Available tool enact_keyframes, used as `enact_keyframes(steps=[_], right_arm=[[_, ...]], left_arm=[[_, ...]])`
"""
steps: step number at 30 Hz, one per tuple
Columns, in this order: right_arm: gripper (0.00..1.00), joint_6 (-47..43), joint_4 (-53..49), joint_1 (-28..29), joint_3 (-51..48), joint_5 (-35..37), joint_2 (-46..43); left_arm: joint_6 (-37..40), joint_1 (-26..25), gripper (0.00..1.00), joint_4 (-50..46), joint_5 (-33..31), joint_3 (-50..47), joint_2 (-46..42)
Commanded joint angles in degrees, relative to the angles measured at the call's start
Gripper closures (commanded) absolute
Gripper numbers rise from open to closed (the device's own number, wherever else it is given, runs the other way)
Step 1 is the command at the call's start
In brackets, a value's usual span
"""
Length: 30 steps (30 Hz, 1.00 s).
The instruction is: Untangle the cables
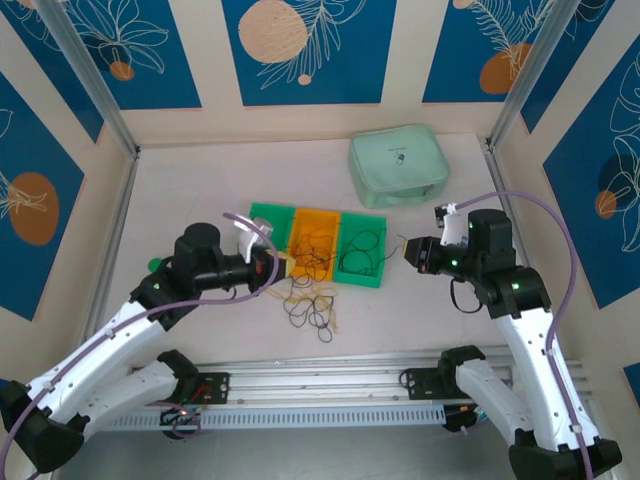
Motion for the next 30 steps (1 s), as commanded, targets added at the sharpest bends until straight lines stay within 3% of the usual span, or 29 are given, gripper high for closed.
enact_keyframes(steps=[1,4,9,18,23,30], right_arm=[[0.71,-0.25,0.31,0.22,-0.56,-8.42,-1.08],[0.61,1.41,4.08,1.01,-1.55,-13.92,-1.69],[0.6,5.78,12.29,6.06,-4.12,-17.13,-2.01],[0.59,4.87,23.49,23.53,-5.86,-5.55,4.11],[0.58,4.0,28.33,26.35,-4.89,-2.68,7.47],[0.58,3.87,32.22,26.99,-3.13,-4.04,11.3]], left_arm=[[-3.05,0.8,1.0,7.16,5.85,2.46,1.46],[-5.11,0.91,1.0,10.33,7.15,3.02,2.72],[-9.06,0.84,1.0,16.92,8.97,2.82,4.11],[-12.05,0.76,1.0,21.27,11.82,2.89,6.24],[-12.65,0.82,1.0,22.18,12.32,2.58,6.36],[-13.34,0.78,1.0,23.17,13.33,2.49,6.93]])
